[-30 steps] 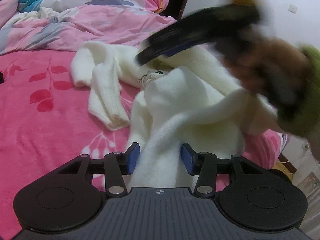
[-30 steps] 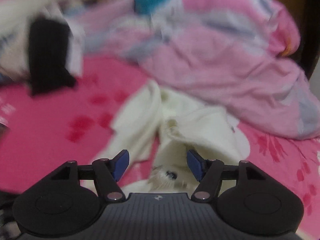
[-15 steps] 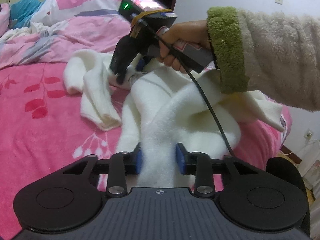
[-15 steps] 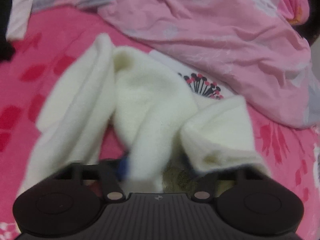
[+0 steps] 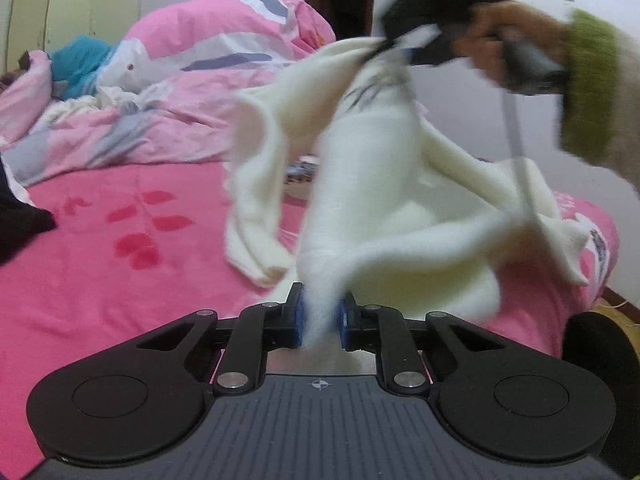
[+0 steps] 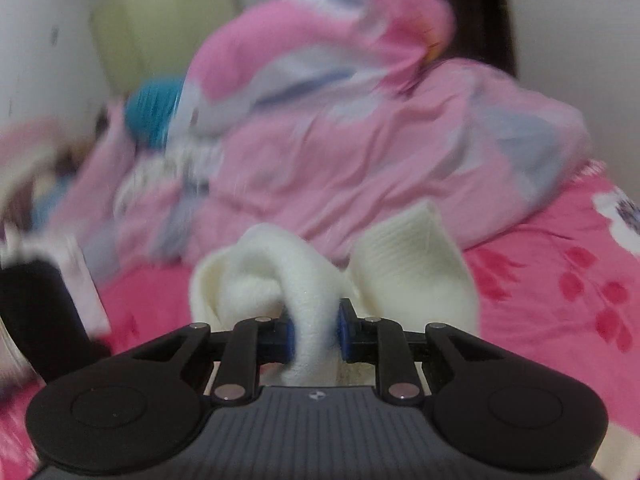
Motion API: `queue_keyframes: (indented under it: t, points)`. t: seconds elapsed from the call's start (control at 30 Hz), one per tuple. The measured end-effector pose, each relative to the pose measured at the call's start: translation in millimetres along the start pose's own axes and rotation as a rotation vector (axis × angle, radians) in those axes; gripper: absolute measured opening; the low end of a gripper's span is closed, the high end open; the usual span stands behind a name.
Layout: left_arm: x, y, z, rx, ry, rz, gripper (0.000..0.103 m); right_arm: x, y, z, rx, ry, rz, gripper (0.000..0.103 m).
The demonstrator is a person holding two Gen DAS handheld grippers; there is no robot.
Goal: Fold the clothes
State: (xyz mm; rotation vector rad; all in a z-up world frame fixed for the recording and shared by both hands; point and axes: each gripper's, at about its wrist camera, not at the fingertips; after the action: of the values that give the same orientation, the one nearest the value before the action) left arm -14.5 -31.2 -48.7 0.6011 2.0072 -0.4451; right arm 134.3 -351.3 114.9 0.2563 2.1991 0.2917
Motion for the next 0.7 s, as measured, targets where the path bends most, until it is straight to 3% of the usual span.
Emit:
queue_keyframes:
  t: [0.1, 0.2, 0.43, 0.53, 0.6, 0.7]
  points:
    - [-4.7, 2.7, -6.4, -0.023, -0.024, 0.048, 0.011, 5.7, -43.0, -36.1, -0.01, -0.063, 0.113, 0.022]
    - [-5.1, 2.9, -8.5, -0.006, -0.029, 0.078, 0.011, 34.4, -94.7, -66.2, 0.009, -0.105, 0.239, 0.022]
    - [1.7, -2.3, -10.8, 0.057, 0.022, 0.099, 0.012, 154.4, -201.9, -86.2, 0.051, -0.037, 0.562, 0.021]
    - [-3.5, 3.7, -16.5, 0.111, 0.049, 0.036, 0.014, 198.9, -231.2, -82.5, 0.0, -0.029, 0.69, 0.021]
    - [-9.2, 8.3, -21.3, 0.146, 0.064, -0.008, 0.015, 208.3, -233.8, -84.2, -0.041, -0.056, 0.689, 0.021]
    - [-16.6, 15.5, -25.4, 0.182, 0.083, -0.086, 0.018, 200.5, -220.3, -93.9, -0.017, -0.061, 0.558, 0.025]
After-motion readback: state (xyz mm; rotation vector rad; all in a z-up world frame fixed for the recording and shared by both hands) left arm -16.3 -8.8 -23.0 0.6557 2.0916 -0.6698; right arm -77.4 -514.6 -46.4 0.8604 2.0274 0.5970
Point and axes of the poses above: each gripper's, at about its wrist camera, not at the fingertips, and z roughly the way its jaws point, y to its left, x to its underside
